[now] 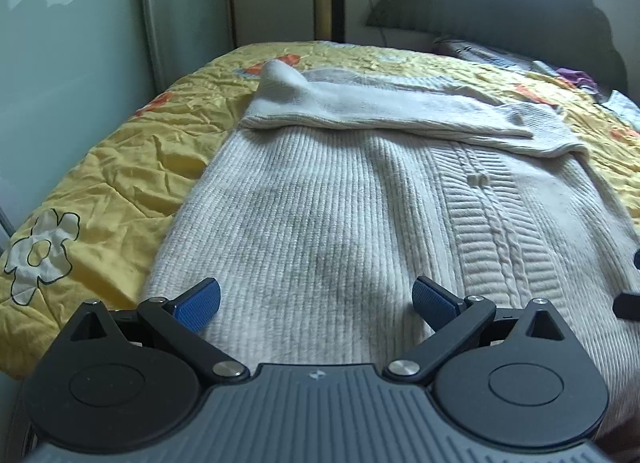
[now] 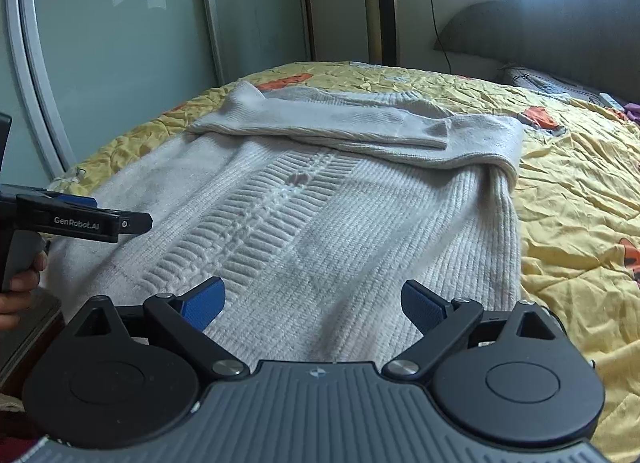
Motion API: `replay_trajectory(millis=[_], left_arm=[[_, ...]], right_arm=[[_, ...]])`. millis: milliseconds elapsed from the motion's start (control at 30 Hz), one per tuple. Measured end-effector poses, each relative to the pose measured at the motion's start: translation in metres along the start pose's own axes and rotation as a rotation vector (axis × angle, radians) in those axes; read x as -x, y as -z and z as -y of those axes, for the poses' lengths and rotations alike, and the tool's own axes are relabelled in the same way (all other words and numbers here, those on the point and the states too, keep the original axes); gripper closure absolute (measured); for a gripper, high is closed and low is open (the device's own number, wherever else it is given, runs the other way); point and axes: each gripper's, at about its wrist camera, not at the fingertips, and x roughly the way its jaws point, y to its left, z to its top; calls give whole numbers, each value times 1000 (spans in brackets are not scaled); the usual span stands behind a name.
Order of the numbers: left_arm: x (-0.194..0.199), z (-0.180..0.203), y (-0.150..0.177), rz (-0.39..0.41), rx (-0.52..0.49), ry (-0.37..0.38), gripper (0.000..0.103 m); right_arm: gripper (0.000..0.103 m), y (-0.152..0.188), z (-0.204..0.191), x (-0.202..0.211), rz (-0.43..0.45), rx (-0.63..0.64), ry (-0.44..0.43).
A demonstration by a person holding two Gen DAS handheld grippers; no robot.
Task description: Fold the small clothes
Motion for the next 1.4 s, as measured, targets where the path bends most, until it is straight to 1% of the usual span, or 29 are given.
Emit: replay_trajectory(millis=[100, 233, 300, 367, 433, 600, 700, 767, 867, 933, 1033, 1100, 1133, 1167, 1267, 1300, 1333, 1367, 1400], left_arm=[[9, -25, 2, 12, 29, 81, 0], [23, -61, 6, 54, 68, 95, 0], [28, -75, 9, 64, 72, 100, 0], [31, -86, 13, 64, 73, 123, 0], [29, -99, 18, 51, 98, 167, 0], [16, -126, 30, -19, 242, 289, 0], [15, -130, 35, -8, 270, 331, 1], [15, -133, 35, -13, 292, 385, 1], [13, -135, 38, -18, 326, 460, 1], [13, -135, 41, -19, 338, 502, 1], [14, -135, 44, -15, 340, 525, 1], [14, -137, 45, -21, 357, 556, 1], [13, -137, 46, -25, 366, 576, 2], [12, -138, 47, -30, 374, 598, 4], [10, -138, 50, -31, 386, 636, 6], [10, -138, 51, -30, 388, 645, 7], [9, -138, 52, -32, 390, 655, 14], [8, -138, 53, -40, 390, 664, 25], [8, -138, 54, -50, 391, 668, 32]], right_arm=[[15, 4, 3, 5, -2, -10, -12], [18, 10, 5, 9, -5, -5, -7], [19, 11, 7, 9, -8, -9, -10], [19, 13, 8, 9, -11, -16, -12], [19, 14, 10, 11, -7, -18, 0], [19, 14, 24, 18, 12, -55, 45], [19, 15, 37, 23, 14, -91, 56], [19, 15, 49, 29, 18, -128, 57], [19, 18, 74, 40, 20, -218, 40], [19, 22, 91, 48, 22, -276, 17], [24, 30, 111, 54, -1, -343, -21], [33, 38, 120, 54, -27, -392, -52], [36, 42, 124, 52, -44, -420, -79], [41, 47, 126, 50, -64, -447, -111], [42, 56, 119, 46, -89, -459, -206], [43, 57, 115, 44, -98, -462, -250], [43, 58, 111, 41, -107, -467, -303], [44, 58, 105, 38, -117, -469, -340], [45, 59, 99, 33, -125, -467, -375]])
